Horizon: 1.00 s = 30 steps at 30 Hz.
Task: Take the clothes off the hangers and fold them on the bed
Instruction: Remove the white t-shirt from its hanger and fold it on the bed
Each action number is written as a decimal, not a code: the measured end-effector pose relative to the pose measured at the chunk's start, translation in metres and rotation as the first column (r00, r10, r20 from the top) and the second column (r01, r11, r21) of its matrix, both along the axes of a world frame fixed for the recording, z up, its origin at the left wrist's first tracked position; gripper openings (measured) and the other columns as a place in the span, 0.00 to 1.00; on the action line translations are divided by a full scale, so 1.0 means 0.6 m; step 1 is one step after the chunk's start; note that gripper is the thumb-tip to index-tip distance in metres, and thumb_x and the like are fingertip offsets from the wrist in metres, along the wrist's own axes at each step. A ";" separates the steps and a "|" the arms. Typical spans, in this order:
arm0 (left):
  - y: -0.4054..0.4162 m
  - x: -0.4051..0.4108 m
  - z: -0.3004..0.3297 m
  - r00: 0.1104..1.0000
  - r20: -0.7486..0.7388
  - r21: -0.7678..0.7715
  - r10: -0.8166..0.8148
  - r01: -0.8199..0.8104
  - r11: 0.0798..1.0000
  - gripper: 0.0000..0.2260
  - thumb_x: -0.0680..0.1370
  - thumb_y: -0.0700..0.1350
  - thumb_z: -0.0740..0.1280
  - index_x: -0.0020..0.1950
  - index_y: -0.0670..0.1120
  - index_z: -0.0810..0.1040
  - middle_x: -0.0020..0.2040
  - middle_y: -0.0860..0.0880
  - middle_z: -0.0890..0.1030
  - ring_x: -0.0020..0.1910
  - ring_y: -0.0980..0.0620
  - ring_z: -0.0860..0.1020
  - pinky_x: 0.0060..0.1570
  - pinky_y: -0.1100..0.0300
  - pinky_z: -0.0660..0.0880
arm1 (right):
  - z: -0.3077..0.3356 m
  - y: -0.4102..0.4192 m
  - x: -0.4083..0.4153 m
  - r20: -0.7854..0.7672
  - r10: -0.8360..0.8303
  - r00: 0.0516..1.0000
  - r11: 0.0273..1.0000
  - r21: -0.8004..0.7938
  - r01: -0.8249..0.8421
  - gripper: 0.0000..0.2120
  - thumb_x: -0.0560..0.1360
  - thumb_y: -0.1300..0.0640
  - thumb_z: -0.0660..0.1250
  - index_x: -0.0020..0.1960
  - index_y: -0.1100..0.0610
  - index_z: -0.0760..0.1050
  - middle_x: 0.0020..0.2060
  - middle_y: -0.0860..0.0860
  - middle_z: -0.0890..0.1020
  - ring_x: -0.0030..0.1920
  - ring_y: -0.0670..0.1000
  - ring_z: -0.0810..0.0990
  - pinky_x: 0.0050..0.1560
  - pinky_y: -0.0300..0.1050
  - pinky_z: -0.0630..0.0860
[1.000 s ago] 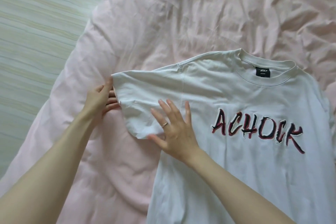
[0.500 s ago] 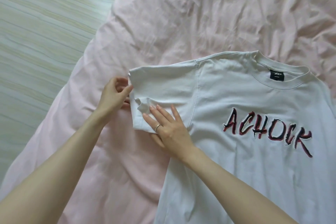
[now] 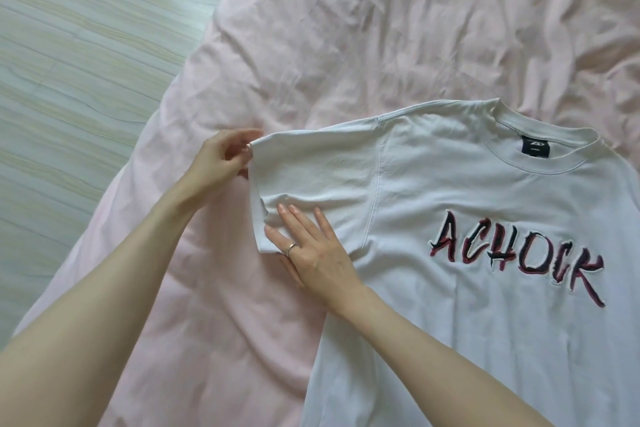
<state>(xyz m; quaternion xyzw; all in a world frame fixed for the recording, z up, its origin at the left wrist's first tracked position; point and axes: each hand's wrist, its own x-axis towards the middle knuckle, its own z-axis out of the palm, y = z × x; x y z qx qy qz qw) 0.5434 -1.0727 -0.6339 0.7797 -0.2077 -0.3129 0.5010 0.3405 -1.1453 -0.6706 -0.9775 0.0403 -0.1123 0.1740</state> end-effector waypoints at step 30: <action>-0.011 0.012 -0.007 0.955 0.284 0.115 0.085 -0.122 0.986 0.12 0.74 0.32 0.63 0.48 0.44 0.83 0.33 0.51 0.80 0.28 0.59 0.78 0.33 0.65 0.77 | 0.002 -0.012 -0.012 0.043 0.095 0.995 0.994 0.041 -0.097 0.16 0.82 0.53 0.49 0.67 0.53 0.66 0.68 0.58 0.71 0.69 0.58 0.69 0.67 0.63 0.64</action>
